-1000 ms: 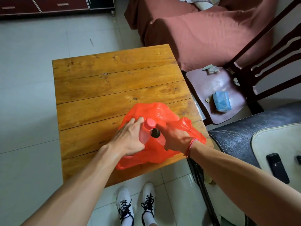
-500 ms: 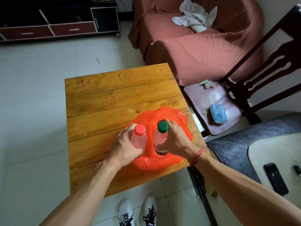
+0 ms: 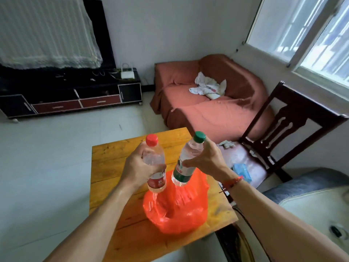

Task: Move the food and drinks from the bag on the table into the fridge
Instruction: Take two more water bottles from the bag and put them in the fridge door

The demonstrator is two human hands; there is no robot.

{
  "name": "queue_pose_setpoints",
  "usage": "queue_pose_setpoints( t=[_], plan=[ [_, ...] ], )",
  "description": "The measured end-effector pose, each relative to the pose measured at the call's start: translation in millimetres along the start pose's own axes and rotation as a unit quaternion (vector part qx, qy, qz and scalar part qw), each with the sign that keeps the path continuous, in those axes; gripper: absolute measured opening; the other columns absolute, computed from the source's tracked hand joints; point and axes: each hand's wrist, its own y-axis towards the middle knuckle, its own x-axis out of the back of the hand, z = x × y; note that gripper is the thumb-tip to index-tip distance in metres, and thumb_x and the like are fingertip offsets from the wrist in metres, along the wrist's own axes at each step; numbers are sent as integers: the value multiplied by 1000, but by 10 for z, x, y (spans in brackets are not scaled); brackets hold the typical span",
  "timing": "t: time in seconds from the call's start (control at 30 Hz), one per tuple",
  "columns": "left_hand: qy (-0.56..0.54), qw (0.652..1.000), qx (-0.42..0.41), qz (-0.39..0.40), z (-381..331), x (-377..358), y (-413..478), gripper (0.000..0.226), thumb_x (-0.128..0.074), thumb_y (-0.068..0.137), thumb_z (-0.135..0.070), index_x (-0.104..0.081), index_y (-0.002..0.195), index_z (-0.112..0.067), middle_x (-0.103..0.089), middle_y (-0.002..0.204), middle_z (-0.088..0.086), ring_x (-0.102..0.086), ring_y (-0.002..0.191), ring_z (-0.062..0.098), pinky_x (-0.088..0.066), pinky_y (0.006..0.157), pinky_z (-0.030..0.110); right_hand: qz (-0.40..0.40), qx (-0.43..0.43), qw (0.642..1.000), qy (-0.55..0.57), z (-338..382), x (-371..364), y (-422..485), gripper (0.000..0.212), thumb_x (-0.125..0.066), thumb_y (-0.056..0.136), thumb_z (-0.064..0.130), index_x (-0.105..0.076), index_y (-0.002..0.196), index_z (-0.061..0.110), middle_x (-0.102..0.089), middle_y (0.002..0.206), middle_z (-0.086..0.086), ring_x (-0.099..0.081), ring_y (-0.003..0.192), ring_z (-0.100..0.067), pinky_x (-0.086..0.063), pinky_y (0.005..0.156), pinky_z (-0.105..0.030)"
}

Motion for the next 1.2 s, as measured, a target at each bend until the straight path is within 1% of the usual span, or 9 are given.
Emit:
queue_pose_setpoints(
  t=[0.07,0.27,0.4,0.57,0.63,0.73,0.93,1.1,1.2],
  plan=[
    [-9,1000,-18,-2,-273,119,-1,53,-91,64,-21,-58,106,-23,-64,104,-9,-59,96,14,-48,69,24,-13,9,999,29,233,176,-14,55,-90,47,25,-67,97,21,-73,91,6,-71,84,-15,-60,72,-33],
    [-42,996,-80,-3,-1032,518,-41,61,-88,67,-29,-52,116,-35,-62,112,-6,-59,102,17,-54,81,38,-40,77,994,67,943,652,-130,40,-91,60,12,-68,90,24,-75,88,3,-72,83,-15,-60,75,-34],
    [-56,991,-116,-26,-1474,769,-121,57,-82,59,-33,-51,105,-49,-65,105,-6,-64,99,14,-57,79,39,-50,122,989,74,1354,924,-203,40,-90,61,17,-63,89,27,-73,89,5,-71,84,-15,-60,78,-40],
    [-65,985,-154,-50,-1917,1062,-190,59,-82,58,-34,-57,110,-46,-68,104,-1,-69,94,19,-59,80,44,-37,154,980,121,1738,1195,-305,43,-88,60,18,-67,96,30,-76,91,8,-74,86,-11,-61,86,-44],
    [-66,983,-165,-55,-2045,1181,-205,65,-82,59,-35,-57,118,-44,-70,104,1,-70,92,20,-59,82,47,-26,159,978,131,1878,1282,-334,43,-89,62,18,-67,97,31,-77,93,8,-74,87,-13,-60,88,-45],
    [-64,979,-179,-69,-2241,1349,-272,70,-82,62,-32,-55,126,-42,-70,105,2,-70,93,20,-58,80,41,-15,167,976,138,2080,1381,-370,41,-88,61,22,-68,96,31,-77,92,7,-75,87,-14,-60,88,-48],
    [-53,974,-202,-85,-2539,1601,-456,64,-85,73,-18,-51,118,-48,-66,107,4,-68,93,19,-54,69,31,-24,197,969,149,2459,1524,-411,40,-85,56,34,-67,91,31,-76,88,6,-75,82,-14,-62,83,-45],
    [-50,971,-204,-112,-2570,1698,-573,67,-84,73,-14,-49,120,-46,-66,105,3,-68,94,19,-56,77,38,-13,211,964,162,2609,1473,-436,56,-84,43,44,-68,95,30,-77,87,6,-76,82,-16,-62,84,-46],
    [-46,970,-200,-131,-2571,1771,-630,66,-85,71,-14,-50,114,-49,-67,103,2,-69,95,20,-57,79,41,9,217,961,169,2673,1409,-417,57,-86,46,41,-69,98,29,-77,89,6,-76,84,-17,-61,85,-46]
  ],
)
